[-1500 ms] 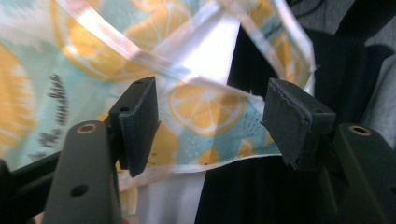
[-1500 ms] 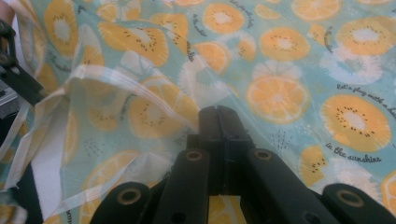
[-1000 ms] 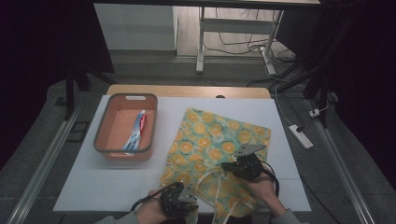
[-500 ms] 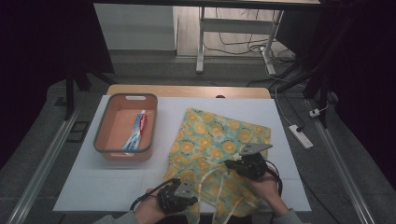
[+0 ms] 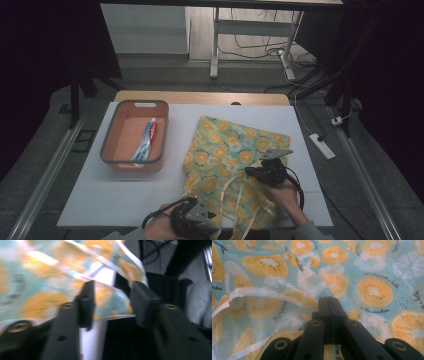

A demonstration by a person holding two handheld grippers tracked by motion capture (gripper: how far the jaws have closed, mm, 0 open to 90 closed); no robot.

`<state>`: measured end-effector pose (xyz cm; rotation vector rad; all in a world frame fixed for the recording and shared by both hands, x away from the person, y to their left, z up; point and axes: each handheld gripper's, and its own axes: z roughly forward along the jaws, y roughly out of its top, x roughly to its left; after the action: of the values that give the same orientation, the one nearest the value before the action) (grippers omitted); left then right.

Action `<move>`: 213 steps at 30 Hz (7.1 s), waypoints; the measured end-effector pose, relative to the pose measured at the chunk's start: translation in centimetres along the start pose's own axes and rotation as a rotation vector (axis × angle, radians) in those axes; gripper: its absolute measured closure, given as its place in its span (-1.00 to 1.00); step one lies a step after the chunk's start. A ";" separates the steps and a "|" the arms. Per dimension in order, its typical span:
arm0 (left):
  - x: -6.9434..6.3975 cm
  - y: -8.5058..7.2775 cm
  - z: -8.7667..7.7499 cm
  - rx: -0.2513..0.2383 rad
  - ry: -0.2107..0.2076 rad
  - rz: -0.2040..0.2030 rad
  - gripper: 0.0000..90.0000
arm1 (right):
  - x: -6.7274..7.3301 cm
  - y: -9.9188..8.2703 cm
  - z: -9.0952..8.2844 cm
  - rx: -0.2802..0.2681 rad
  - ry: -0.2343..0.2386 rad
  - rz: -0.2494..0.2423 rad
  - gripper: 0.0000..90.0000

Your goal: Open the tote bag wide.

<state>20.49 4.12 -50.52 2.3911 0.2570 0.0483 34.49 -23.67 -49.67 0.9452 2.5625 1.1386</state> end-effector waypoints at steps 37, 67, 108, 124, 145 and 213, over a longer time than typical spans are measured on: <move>-0.1 -0.6 2.1 0.102 0.058 0.032 0.98 | -0.2 -0.1 -0.9 -0.028 0.000 0.008 1.00; 4.7 0.8 2.0 0.026 0.129 -0.090 0.97 | 5.6 3.1 -8.6 -0.088 0.094 -0.098 -0.06; 4.8 -0.1 1.0 0.018 0.134 -0.116 0.86 | -3.3 8.3 -2.3 -0.015 -0.167 -0.064 1.00; 4.8 6.7 3.6 0.101 0.190 0.038 -0.01 | -6.9 5.0 2.1 -0.004 -0.105 0.060 1.00; 6.9 5.8 6.4 0.151 0.075 -0.018 0.90 | -0.5 4.2 -6.3 -0.081 0.016 0.022 -0.35; 10.1 1.3 -0.2 0.133 0.362 -0.290 0.96 | -0.8 3.8 -1.0 0.047 -0.153 0.024 1.00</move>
<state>30.62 5.36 -49.88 2.4392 0.7955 0.3389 36.54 -22.83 -46.28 1.0332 2.4721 0.9752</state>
